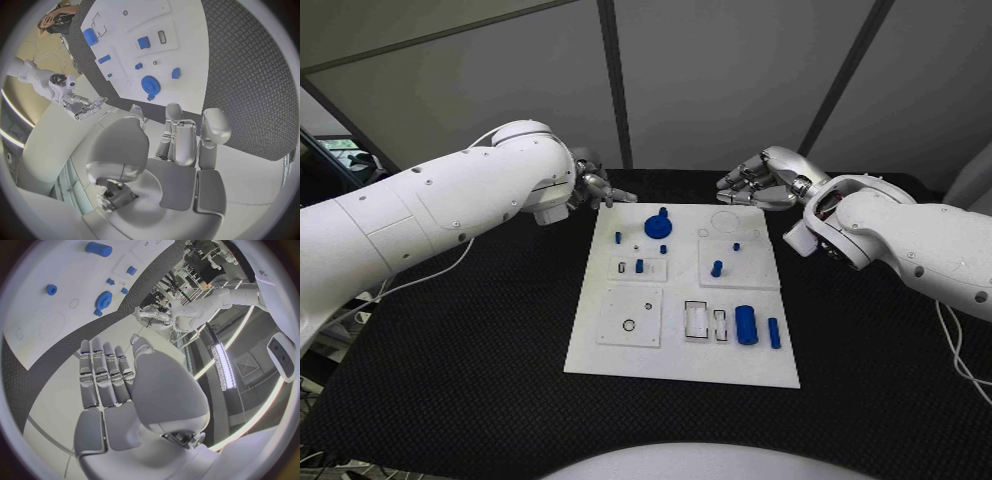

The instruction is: Assemble the parts on the task board

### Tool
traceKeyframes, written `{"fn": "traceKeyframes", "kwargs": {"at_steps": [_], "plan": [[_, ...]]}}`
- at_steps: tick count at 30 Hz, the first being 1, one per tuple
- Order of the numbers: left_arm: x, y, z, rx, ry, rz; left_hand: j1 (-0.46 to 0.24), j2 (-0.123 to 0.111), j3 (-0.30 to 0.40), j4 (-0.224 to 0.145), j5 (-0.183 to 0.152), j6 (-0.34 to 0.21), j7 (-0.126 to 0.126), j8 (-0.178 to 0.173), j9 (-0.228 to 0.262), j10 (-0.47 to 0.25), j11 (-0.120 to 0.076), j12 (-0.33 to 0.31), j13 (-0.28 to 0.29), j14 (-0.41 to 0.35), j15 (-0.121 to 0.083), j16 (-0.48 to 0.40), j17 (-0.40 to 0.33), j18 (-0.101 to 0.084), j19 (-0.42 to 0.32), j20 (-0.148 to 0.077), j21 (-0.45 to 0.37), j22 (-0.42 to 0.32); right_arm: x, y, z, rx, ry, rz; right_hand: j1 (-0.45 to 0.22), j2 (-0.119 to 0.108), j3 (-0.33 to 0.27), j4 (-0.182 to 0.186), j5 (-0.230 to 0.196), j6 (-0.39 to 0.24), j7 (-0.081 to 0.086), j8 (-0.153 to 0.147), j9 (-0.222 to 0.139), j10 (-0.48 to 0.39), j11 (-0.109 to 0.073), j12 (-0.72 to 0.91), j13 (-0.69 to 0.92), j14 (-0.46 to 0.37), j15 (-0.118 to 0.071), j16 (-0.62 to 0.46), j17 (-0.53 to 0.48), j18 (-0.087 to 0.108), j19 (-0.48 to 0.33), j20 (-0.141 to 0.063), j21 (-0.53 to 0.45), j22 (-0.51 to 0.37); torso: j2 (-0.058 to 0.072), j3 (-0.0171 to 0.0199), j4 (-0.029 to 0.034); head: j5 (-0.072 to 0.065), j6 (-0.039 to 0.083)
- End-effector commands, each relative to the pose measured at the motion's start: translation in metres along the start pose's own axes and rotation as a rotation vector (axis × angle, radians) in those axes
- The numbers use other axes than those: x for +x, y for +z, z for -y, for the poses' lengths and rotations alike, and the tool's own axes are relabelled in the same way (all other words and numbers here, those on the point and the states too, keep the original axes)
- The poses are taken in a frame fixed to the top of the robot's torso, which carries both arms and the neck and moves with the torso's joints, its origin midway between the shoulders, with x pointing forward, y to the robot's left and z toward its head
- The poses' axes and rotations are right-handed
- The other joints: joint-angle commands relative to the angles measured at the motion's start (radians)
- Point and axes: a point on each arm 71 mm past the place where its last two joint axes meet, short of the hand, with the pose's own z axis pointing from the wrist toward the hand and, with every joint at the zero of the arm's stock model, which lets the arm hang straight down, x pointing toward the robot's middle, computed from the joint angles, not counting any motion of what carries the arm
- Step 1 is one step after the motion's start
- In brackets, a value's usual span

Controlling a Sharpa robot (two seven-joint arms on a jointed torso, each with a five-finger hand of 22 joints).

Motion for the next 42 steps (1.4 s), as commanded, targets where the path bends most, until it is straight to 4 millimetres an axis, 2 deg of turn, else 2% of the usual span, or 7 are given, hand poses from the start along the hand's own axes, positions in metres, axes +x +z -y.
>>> {"fn": "traceKeyframes", "kwargs": {"at_steps": [1, 4, 8, 21, 24, 26, 42], "plan": [[0.002, 0.007, -0.004, -0.018, 0.056, -0.063, 0.02, 0.009, -0.007, -0.002, -0.003, 0.007, 0.002, -0.01, -0.011, 0.005, 0.004, 0.008, 0.005, 0.041, 0.009, 0.01, 0.109, -0.007, 0.008, 0.006, 0.009, 0.008, 0.001, 0.001, -0.004, -0.014, 0.0, 0.001, -0.009, 0.002, 0.001, 0.004, -0.004, -0.006, 0.003, -0.001, 0.0, -0.006, -0.001, 0.006, 0.0, -0.004, -0.001, -0.004, -0.002, 0.012, -0.005, 0.003, -0.007, -0.002, 0.001, 0.0003, -0.0014, 0.004, 0.001], [0.004, 0.014, -0.005, -0.037, 0.068, -0.086, 0.065, 0.04, 0.0, -0.009, -0.001, 0.023, 0.004, -0.022, -0.031, 0.012, 0.006, 0.018, 0.011, 0.047, 0.011, 0.025, 0.12, -0.009, 0.019, 0.01, 0.018, 0.021, 0.002, 0.001, -0.004, -0.013, 0.002, -0.001, -0.008, 0.005, 0.004, 0.003, -0.001, -0.006, 0.002, -0.001, 0.0, -0.006, -0.002, 0.008, 0.0, -0.005, -0.003, -0.003, -0.004, 0.013, -0.004, 0.003, -0.009, -0.003, 0.001, -0.0009, -0.0014, 0.005, 0.0], [0.01, 0.021, -0.006, -0.054, 0.082, -0.107, 0.098, 0.056, 0.0, -0.011, 0.002, 0.04, 0.004, -0.032, -0.052, 0.015, 0.007, 0.025, 0.011, 0.051, 0.013, 0.037, 0.128, -0.011, 0.028, 0.014, 0.024, 0.031, 0.002, 0.002, -0.004, -0.012, 0.003, -0.003, -0.007, 0.007, 0.005, 0.003, 0.002, -0.006, 0.002, -0.001, 0.0, -0.006, -0.002, 0.008, 0.0, -0.005, -0.003, -0.003, -0.004, 0.013, -0.003, 0.003, -0.01, -0.004, 0.0, -0.0014, 0.0005, 0.006, -0.002], [0.029, 0.034, -0.006, -0.075, 0.104, -0.153, 0.11, 0.062, -0.002, -0.008, 0.001, 0.056, 0.003, -0.032, -0.064, 0.02, 0.006, 0.034, 0.016, 0.055, 0.013, 0.05, 0.138, -0.013, 0.037, 0.014, 0.034, 0.044, 0.004, 0.002, -0.005, -0.012, 0.006, -0.011, -0.003, 0.008, 0.009, 0.002, 0.012, -0.006, 0.001, -0.001, 0.0, -0.006, -0.003, 0.009, 0.0, -0.005, -0.003, -0.002, -0.007, 0.013, 0.0, 0.004, -0.013, -0.007, -0.001, -0.001, -0.0007, 0.01, -0.007], [0.031, 0.035, -0.005, -0.071, 0.104, -0.155, 0.11, 0.062, -0.003, -0.007, 0.001, 0.057, 0.003, -0.033, -0.065, 0.019, 0.006, 0.034, 0.015, 0.055, 0.013, 0.052, 0.139, -0.013, 0.037, 0.014, 0.034, 0.045, 0.004, 0.003, -0.005, -0.014, 0.006, -0.012, -0.003, 0.008, 0.009, 0.002, 0.012, -0.006, 0.001, -0.001, 0.0, -0.006, -0.003, 0.009, 0.0, -0.005, -0.003, -0.002, -0.007, 0.013, 0.0, 0.004, -0.013, -0.007, 0.0, 0.0002, -0.0006, 0.006, -0.006], [0.033, 0.035, -0.003, -0.068, 0.105, -0.158, 0.11, 0.062, -0.003, -0.007, 0.001, 0.057, 0.003, -0.033, -0.065, 0.019, 0.006, 0.034, 0.015, 0.056, 0.013, 0.053, 0.141, -0.013, 0.038, 0.014, 0.035, 0.045, 0.004, 0.003, -0.005, -0.013, 0.006, -0.011, -0.003, 0.008, 0.009, 0.002, 0.012, -0.006, 0.001, -0.001, 0.0, -0.006, -0.003, 0.009, 0.0, -0.005, -0.003, -0.002, -0.007, 0.013, 0.0, 0.004, -0.013, -0.007, -0.001, -0.0006, 0.0009, 0.003, -0.007], [0.041, 0.038, 0.0, -0.06, 0.113, -0.182, 0.126, 0.076, -0.004, -0.009, 0.002, 0.077, -0.002, -0.028, -0.074, 0.026, 0.002, 0.043, 0.018, 0.061, 0.01, 0.067, 0.151, -0.016, 0.047, 0.013, 0.044, 0.058, 0.005, 0.004, -0.005, -0.014, 0.007, -0.013, -0.003, 0.008, 0.009, 0.002, 0.012, -0.006, 0.001, -0.001, 0.0, -0.006, -0.003, 0.009, 0.0, -0.005, -0.003, -0.002, -0.007, 0.013, 0.0, 0.004, -0.013, -0.007, -0.001, -0.0003, 0.0008, 0.001, -0.012]]}}
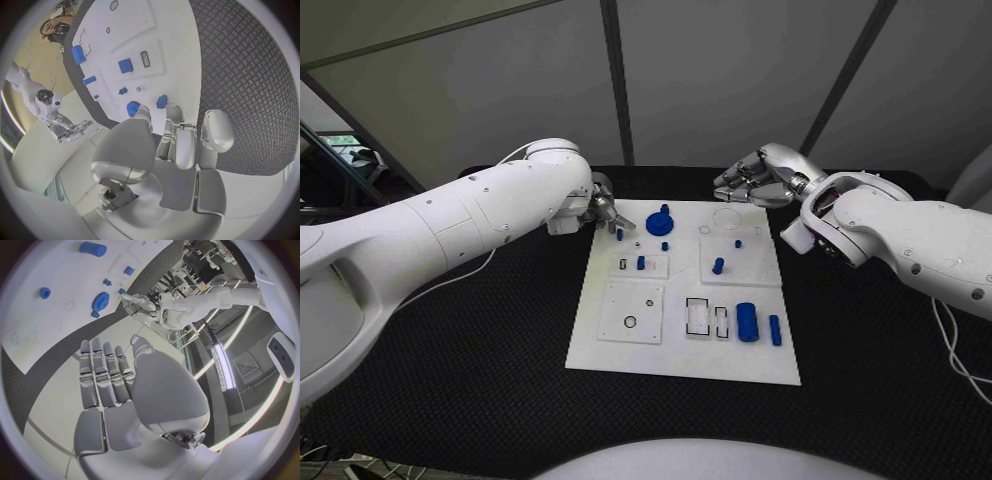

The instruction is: Assemble the parts on the task board

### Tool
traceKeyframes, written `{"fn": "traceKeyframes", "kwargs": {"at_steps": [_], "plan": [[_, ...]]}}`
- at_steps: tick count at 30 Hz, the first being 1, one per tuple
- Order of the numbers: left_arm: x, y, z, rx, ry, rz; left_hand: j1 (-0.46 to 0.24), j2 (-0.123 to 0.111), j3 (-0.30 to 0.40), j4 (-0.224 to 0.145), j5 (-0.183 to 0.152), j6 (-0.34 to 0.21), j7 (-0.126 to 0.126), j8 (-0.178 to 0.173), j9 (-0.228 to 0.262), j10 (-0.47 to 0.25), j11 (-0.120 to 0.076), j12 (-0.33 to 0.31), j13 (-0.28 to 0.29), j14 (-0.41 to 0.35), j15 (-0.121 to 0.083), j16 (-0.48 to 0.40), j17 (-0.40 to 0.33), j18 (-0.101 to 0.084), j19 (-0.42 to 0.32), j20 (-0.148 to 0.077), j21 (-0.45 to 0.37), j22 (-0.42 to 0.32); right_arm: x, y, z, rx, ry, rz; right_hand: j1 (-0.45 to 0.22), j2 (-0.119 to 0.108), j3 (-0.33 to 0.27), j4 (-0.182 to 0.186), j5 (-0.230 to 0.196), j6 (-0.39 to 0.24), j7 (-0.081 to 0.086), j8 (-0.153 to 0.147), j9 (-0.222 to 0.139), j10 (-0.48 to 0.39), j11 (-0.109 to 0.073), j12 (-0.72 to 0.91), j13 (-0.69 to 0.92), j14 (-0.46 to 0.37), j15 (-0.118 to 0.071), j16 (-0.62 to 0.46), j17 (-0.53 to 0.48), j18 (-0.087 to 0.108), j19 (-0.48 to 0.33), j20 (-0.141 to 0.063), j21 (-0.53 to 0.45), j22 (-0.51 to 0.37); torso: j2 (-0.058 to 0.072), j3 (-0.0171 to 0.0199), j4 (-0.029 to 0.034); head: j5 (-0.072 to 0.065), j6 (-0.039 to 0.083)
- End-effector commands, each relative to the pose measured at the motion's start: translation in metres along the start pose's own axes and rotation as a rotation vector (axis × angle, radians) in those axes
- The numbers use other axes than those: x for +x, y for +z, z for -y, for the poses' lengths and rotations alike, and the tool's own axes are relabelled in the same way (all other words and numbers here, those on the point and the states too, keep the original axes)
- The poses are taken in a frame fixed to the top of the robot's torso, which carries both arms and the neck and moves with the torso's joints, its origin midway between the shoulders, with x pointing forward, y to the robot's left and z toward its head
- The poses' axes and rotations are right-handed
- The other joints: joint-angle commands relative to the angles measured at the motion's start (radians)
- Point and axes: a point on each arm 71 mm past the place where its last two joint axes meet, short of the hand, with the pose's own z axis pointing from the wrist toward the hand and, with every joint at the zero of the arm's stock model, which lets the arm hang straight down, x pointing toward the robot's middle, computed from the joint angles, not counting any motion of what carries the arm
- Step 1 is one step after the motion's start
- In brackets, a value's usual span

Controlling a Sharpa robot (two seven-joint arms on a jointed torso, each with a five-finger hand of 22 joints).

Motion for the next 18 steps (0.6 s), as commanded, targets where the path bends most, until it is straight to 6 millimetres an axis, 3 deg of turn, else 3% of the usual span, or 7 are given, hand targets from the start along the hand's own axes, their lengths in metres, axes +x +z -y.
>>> {"fn": "traceKeyframes", "kwargs": {"at_steps": [1, 18], "plan": [[0.0001, -0.0001, 0.0011, 0.007, 0.015, -0.012, 0.013, 0.006, -0.003, -0.003, 0.002, 0.01, 0.001, 0.002, -0.003, 0.007, -0.002, 0.004, -0.002, 0.06, 0.003, 0.004, 0.151, -0.016, 0.005, 0.001, 0.004, 0.001, -0.0001, 0.0005, -0.0014, -0.008, 0.001, -0.004, -0.004, 0.008, 0.006, -0.001, 0.004, -0.006, 0.002, -0.001, 0.0, -0.006, -0.003, 0.005, 0.0, -0.005, -0.004, -0.002, -0.001, 0.013, 0.0, 0.004, -0.003, -0.001, 0.0, -0.0002, 0.0005, -0.002, -0.003], [-0.0002, 0.0008, -0.0014, -0.003, 0.014, -0.015, 0.075, 0.035, 0.014, -0.028, 0.002, 0.027, -0.004, 0.008, -0.017, 0.011, -0.007, 0.01, -0.004, 0.06, -0.001, 0.008, 0.151, -0.017, 0.008, -0.003, 0.005, 0.009, 0.0008, 0.0014, -0.0011, -0.005, 0.002, -0.011, 0.0, 0.008, 0.009, -0.003, 0.009, -0.006, 0.001, 0.0, 0.0, -0.007, -0.003, 0.006, 0.0, -0.004, -0.004, -0.001, -0.003, 0.013, 0.001, 0.004, -0.005, -0.003, 0.0, -0.0004, -0.0001, -0.003, -0.007]]}}
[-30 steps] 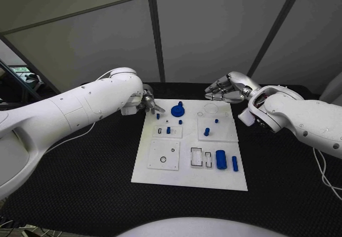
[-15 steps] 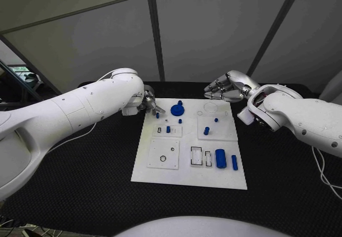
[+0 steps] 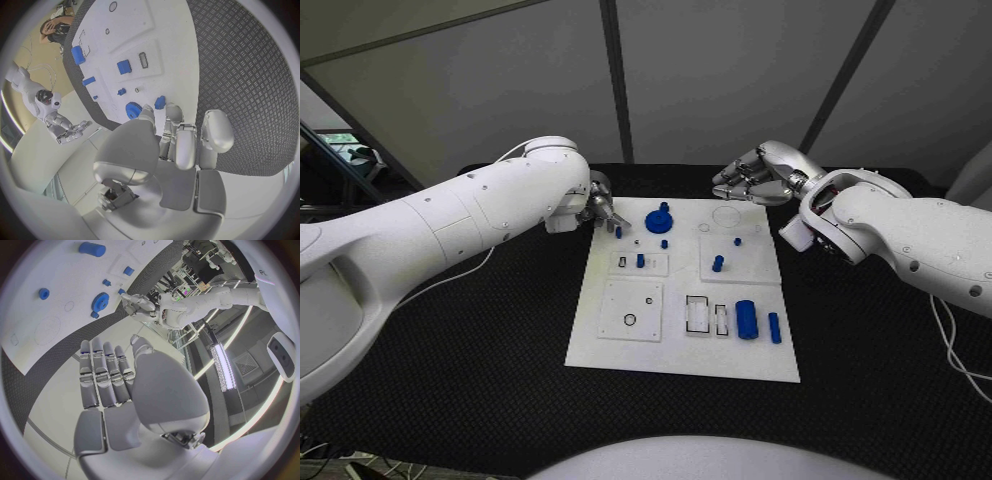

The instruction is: Assemble the parts on the task board

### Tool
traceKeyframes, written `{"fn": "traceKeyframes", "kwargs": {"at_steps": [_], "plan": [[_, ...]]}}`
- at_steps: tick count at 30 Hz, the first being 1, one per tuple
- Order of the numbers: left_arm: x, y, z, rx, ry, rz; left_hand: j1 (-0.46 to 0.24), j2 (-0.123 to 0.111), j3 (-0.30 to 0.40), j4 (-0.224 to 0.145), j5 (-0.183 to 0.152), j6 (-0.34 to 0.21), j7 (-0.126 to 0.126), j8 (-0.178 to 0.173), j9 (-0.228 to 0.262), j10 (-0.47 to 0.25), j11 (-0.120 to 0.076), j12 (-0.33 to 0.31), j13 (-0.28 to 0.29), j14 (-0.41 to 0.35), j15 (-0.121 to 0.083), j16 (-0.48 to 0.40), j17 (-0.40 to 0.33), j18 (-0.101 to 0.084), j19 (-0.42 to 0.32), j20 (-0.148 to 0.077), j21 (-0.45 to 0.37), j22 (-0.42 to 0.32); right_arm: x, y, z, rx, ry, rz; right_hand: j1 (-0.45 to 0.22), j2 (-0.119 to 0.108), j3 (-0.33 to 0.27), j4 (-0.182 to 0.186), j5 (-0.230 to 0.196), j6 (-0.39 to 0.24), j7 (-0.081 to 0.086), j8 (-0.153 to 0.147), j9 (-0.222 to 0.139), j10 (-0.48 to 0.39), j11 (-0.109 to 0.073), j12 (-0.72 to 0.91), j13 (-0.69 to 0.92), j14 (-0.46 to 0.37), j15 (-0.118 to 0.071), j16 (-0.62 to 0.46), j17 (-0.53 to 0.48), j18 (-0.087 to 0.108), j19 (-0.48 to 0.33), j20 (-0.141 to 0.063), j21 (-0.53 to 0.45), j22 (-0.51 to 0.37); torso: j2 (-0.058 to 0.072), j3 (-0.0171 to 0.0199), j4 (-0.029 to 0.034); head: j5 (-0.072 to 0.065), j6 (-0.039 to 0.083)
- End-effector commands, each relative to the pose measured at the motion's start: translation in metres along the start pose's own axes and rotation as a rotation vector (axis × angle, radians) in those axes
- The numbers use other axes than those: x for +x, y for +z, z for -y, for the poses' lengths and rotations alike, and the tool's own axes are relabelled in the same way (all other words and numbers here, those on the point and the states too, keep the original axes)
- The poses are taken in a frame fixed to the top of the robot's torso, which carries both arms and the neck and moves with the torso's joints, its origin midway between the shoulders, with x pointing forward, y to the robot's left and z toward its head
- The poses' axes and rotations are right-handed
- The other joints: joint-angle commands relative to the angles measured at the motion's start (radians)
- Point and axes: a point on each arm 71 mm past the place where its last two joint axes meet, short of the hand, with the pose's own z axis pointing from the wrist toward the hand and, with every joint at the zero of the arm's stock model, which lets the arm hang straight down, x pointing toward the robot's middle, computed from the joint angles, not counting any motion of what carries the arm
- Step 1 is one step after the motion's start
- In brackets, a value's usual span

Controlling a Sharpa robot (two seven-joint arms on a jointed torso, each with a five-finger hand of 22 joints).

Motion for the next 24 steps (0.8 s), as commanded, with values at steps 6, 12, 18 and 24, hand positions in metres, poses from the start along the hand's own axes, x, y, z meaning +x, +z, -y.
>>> {"fn": "traceKeyframes", "kwargs": {"at_steps": [6, 12, 18, 24], "plan": [[0.0006, -0.0003, 0.0021, 0.005, 0.016, -0.013, 0.016, 0.01, 0.001, -0.008, 0.002, 0.019, -0.004, 0.008, -0.003, 0.015, -0.004, 0.012, 0.006, 0.064, -0.003, 0.013, 0.16, -0.02, 0.015, -0.001, 0.017, 0.016, -0.0001, 0.0009, -0.0001, 0.001, 0.001, -0.009, 0.002, 0.009, 0.008, -0.001, 0.006, -0.005, 0.001, 0.0, 0.0, -0.006, -0.004, 0.007, 0.0, -0.003, -0.005, -0.001, -0.002, 0.013, 0.003, 0.003, -0.006, -0.002, 0.0, -0.0005, 0.0009, -0.002, -0.003], [0.0013, -0.0002, 0.0037, 0.008, 0.017, -0.014, 0.016, 0.012, 0.0, -0.007, 0.002, 0.024, -0.005, 0.01, -0.003, 0.019, -0.005, 0.014, 0.007, 0.064, -0.004, 0.014, 0.16, -0.02, 0.017, -0.002, 0.019, 0.018, -0.0004, 0.0012, 0.001, 0.007, 0.001, -0.01, 0.002, 0.01, 0.009, -0.001, 0.006, -0.004, 0.001, 0.0, 0.0, -0.005, -0.004, 0.008, 0.0, -0.002, -0.005, 0.0, -0.002, 0.014, 0.003, 0.003, -0.006, -0.003, 0.0, 0.0001, -0.0006, -0.002, -0.006], [0.0013, 0.0, 0.0039, 0.01, 0.016, -0.013, 0.019, 0.016, 0.0, -0.008, 0.002, 0.027, -0.007, 0.013, -0.003, 0.021, -0.007, 0.014, 0.006, 0.065, -0.006, 0.015, 0.161, -0.021, 0.018, -0.002, 0.019, 0.02, -0.0003, 0.0014, 0.0011, 0.009, 0.001, -0.011, 0.006, 0.011, 0.012, -0.003, 0.007, -0.004, 0.0, 0.0, 0.0, -0.005, -0.005, 0.008, 0.0, -0.002, -0.006, 0.0, -0.003, 0.014, 0.005, 0.003, -0.007, -0.003, 0.0, 0.0003, -0.001, -0.005, -0.007], [0.002, 0.0007, 0.0053, 0.019, 0.021, -0.023, 0.041, 0.034, 0.011, -0.02, 0.002, 0.031, -0.012, 0.015, -0.005, 0.024, -0.011, 0.011, 0.001, 0.065, -0.009, 0.016, 0.161, -0.021, 0.019, -0.006, 0.02, 0.023, 0.0002, 0.0017, 0.0009, 0.01, 0.001, -0.013, 0.007, 0.012, 0.014, -0.003, 0.007, -0.004, 0.0, 0.001, 0.0, -0.005, -0.005, 0.008, 0.0, -0.001, -0.006, 0.0, -0.003, 0.014, 0.006, 0.003, -0.008, -0.004, 0.0, -0.0002, -0.0003, -0.006, -0.008]]}}
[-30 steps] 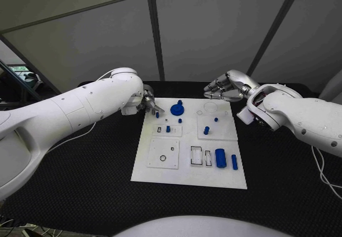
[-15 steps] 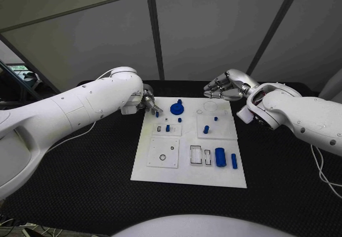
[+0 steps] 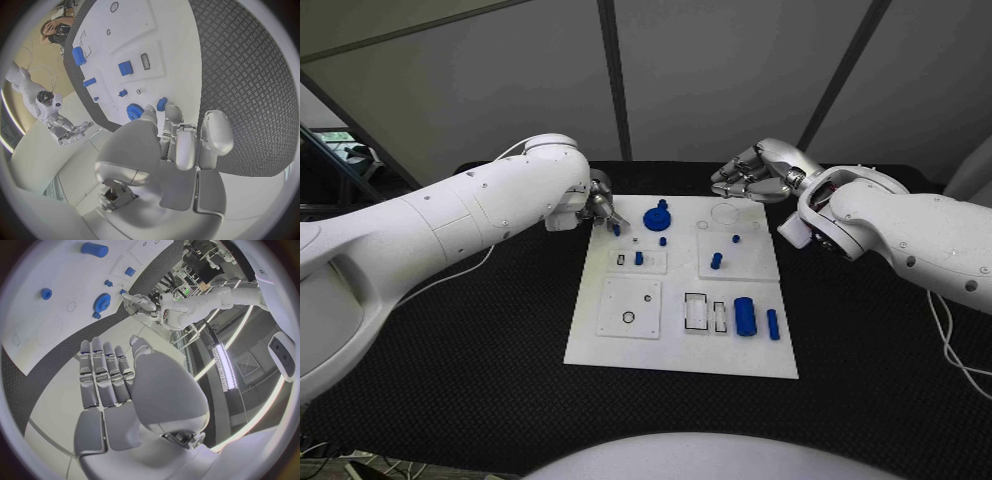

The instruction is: Assemble the parts on the task board

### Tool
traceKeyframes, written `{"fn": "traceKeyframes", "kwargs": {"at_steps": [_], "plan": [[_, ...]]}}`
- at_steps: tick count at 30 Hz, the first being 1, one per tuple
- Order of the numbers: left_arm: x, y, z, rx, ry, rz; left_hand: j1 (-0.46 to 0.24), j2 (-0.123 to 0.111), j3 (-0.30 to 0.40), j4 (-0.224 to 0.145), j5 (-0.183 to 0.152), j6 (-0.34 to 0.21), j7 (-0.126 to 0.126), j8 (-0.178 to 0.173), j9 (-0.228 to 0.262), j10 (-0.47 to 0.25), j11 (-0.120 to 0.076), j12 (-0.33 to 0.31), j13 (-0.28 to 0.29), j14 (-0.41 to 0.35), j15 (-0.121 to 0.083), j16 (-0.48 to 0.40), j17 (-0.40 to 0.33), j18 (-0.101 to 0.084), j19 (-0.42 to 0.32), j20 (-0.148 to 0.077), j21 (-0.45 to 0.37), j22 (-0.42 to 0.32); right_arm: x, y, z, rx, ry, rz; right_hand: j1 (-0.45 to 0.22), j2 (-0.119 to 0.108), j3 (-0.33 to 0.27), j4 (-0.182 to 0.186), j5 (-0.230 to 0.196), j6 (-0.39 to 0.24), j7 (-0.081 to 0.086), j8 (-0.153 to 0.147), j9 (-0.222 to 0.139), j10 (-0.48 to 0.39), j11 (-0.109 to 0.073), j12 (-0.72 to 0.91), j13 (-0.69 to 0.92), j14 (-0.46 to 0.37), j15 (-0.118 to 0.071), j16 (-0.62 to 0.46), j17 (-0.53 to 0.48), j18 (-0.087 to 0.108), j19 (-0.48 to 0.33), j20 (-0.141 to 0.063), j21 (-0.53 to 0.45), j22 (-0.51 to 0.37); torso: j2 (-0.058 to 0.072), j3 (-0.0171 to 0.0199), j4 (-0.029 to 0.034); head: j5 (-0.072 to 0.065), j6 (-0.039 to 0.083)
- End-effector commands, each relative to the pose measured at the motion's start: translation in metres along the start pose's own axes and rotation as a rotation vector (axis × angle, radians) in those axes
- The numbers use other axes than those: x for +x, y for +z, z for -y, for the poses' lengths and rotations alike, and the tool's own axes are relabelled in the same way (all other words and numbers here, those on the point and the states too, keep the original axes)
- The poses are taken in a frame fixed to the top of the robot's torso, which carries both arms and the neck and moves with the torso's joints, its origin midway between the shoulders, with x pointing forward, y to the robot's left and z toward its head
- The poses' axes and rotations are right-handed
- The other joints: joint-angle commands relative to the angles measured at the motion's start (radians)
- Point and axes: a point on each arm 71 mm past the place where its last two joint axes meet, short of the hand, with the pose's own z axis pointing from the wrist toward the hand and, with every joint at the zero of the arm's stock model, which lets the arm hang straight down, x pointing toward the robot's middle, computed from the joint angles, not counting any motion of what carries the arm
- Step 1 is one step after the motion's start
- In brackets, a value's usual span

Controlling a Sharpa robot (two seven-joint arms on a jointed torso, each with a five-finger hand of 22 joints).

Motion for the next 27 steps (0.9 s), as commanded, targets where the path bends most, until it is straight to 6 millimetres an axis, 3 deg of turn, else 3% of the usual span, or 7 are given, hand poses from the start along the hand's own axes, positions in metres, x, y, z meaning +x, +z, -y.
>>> {"fn": "traceKeyframes", "kwargs": {"at_steps": [1, 9, 13, 16, 18, 19, 27], "plan": [[0.0, 0.0, 0.002, 0.015, 0.013, -0.012, 0.015, 0.007, 0.006, -0.008, 0.002, 0.005, -0.002, 0.003, -0.002, 0.006, -0.002, -0.001, -0.004, 0.065, -0.01, 0.005, 0.161, -0.021, 0.009, -0.002, 0.005, 0.002, 0.0, 0.001, -0.001, -0.002, 0.001, -0.007, 0.002, 0.007, 0.006, -0.001, 0.004, -0.004, 0.0, 0.001, 0.0, -0.005, -0.005, 0.004, 0.0, -0.001, -0.006, 0.0, -0.001, 0.014, 0.006, 0.003, -0.003, -0.001, -0.001, -0.0005, 0.0, 0.0, 0.0], [0.0, 0.0, 0.002, 0.026, 0.011, -0.012, 0.109, 0.053, 0.08, -0.071, 0.001, -0.004, -0.012, -0.001, -0.007, 0.006, -0.013, -0.014, -0.015, 0.065, -0.019, 0.006, 0.16, -0.022, 0.011, -0.011, 0.006, 0.008, 0.0, 0.001, -0.001, 0.0, 0.002, -0.009, 0.002, 0.007, 0.006, -0.001, 0.004, -0.004, 0.0, 0.001, 0.0, -0.005, -0.005, 0.004, 0.0, -0.001, -0.006, 0.0, -0.001, 0.014, 0.006, 0.003, -0.003, -0.001, -0.001, -0.0004, 0.0011, 0.001, -0.001], [0.0, 0.0, 0.001, 0.033, 0.006, -0.015, 0.186, 0.066, 0.173, -0.137, 0.001, -0.02, -0.011, -0.008, -0.012, -0.001, -0.014, -0.035, -0.029, 0.065, -0.023, 0.006, 0.16, -0.023, 0.012, -0.017, 0.007, 0.013, 0.001, 0.001, -0.001, 0.0, 0.002, -0.01, 0.002, 0.007, 0.006, -0.001, 0.004, -0.004, 0.0, 0.001, 0.0, -0.005, -0.005, 0.004, 0.0, -0.001, -0.006, 0.0, -0.001, 0.014, 0.006, 0.003, -0.003, -0.001, -0.001, -0.0008, 0.0011, 0.003, -0.001], [0.0, -0.001, 0.0, 0.041, -0.008, -0.017, 0.164, 0.039, 0.25, -0.148, 0.001, -0.021, -0.005, -0.004, -0.012, 0.009, -0.009, -0.043, -0.037, 0.065, -0.018, 0.008, 0.161, -0.024, 0.015, -0.014, 0.01, 0.019, 0.0, 0.001, -0.001, 0.001, 0.002, -0.01, 0.002, 0.007, 0.006, -0.001, 0.004, -0.004, 0.0, 0.001, 0.0, -0.005, -0.005, 0.004, 0.0, -0.001, -0.006, 0.0, -0.001, 0.014, 0.006, 0.003, -0.003, -0.001, -0.001, -0.001, 0.0013, 0.002, -0.001], [0.0, -0.002, -0.001, 0.047, -0.015, -0.016, 0.125, 0.003, 0.337, -0.154, 0.001, -0.021, 0.001, 0.002, -0.01, 0.015, -0.012, -0.046, -0.043, 0.065, -0.018, 0.008, 0.159, -0.024, 0.016, -0.012, 0.009, 0.024, 0.0, 0.001, -0.001, 0.002, 0.001, -0.009, 0.004, 0.009, 0.009, -0.001, 0.005, -0.003, 0.0, 0.001, 0.0, -0.005, -0.005, 0.004, 0.0, -0.001, -0.007, 0.0, -0.002, 0.013, 0.007, 0.003, -0.004, -0.002, -0.001, -0.001, 0.0014, 0.003, -0.001], [0.0, -0.003, -0.002, 0.051, -0.019, -0.015, 0.123, 0.001, 0.341, -0.154, 0.001, -0.021, 0.002, 0.002, -0.01, 0.016, -0.012, -0.047, -0.043, 0.065, -0.018, 0.008, 0.159, -0.024, 0.016, -0.012, 0.009, 0.024, 0.0, 0.001, -0.001, 0.002, 0.001, -0.008, 0.004, 0.009, 0.009, -0.001, 0.005, -0.003, 0.0, 0.001, 0.0, -0.005, -0.005, 0.004, 0.0, -0.001, -0.007, 0.0, -0.002, 0.013, 0.007, 0.003, -0.004, -0.002, -0.001, -0.0013, 0.0013, 0.003, -0.002], [-0.002, -0.014, -0.009, 0.092, -0.07, 0.025, 0.027, -0.089, 0.567, -0.185, 0.0, -0.02, -0.004, 0.031, 0.003, 0.034, -0.01, -0.039, -0.042, 0.067, -0.02, 0.012, 0.159, -0.026, 0.025, -0.013, 0.014, 0.041, -0.001, 0.0, 0.0, 0.004, 0.0, -0.005, 0.004, 0.01, 0.01, 0.0, 0.006, -0.003, 0.0, 0.001, 0.0, -0.005, -0.005, 0.004, 0.0, -0.001, -0.007, 0.0, -0.003, 0.013, 0.008, 0.003, -0.004, -0.003, -0.002, -0.0009, 0.0025, 0.005, -0.003]]}}
